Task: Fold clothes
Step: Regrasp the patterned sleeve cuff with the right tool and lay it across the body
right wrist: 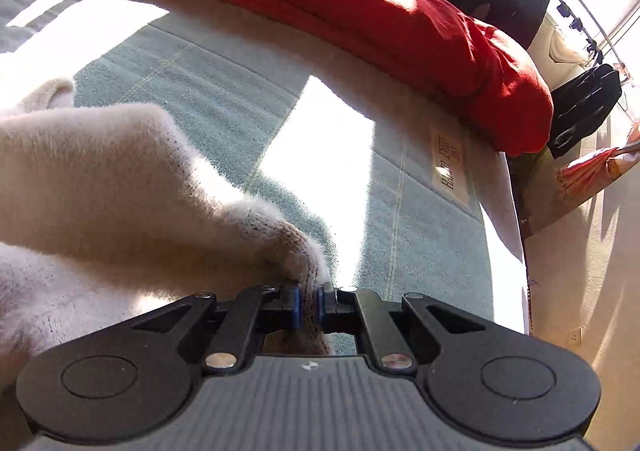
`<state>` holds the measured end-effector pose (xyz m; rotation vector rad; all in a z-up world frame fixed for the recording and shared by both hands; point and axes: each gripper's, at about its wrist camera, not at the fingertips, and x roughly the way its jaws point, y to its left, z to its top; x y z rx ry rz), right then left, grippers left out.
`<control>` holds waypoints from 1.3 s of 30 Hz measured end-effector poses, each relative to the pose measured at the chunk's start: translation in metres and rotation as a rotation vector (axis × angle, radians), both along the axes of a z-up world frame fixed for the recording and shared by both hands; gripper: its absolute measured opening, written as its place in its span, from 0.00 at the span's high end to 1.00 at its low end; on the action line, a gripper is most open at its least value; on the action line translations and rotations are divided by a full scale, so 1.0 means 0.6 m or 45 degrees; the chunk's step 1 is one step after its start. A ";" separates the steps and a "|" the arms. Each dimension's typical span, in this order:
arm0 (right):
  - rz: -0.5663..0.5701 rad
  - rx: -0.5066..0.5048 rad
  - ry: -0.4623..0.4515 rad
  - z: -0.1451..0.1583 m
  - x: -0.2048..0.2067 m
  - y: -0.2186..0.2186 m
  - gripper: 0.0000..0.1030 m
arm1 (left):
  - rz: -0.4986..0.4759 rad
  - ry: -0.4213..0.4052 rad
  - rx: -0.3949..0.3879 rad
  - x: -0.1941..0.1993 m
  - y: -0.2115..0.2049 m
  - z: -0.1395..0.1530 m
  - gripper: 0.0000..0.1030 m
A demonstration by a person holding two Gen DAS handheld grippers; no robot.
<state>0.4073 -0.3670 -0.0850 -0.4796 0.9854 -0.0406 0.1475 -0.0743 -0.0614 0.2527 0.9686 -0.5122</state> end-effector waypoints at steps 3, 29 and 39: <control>-0.073 0.060 0.070 -0.038 0.021 -0.003 0.87 | -0.001 -0.001 -0.006 0.001 0.002 0.001 0.17; -0.411 0.662 0.161 -0.064 -0.327 -0.253 0.59 | -0.031 -0.057 0.017 -0.057 -0.022 0.034 0.17; -0.425 0.444 0.050 -0.011 -0.304 -0.261 0.92 | -0.022 -0.053 0.035 -0.052 -0.029 0.031 0.17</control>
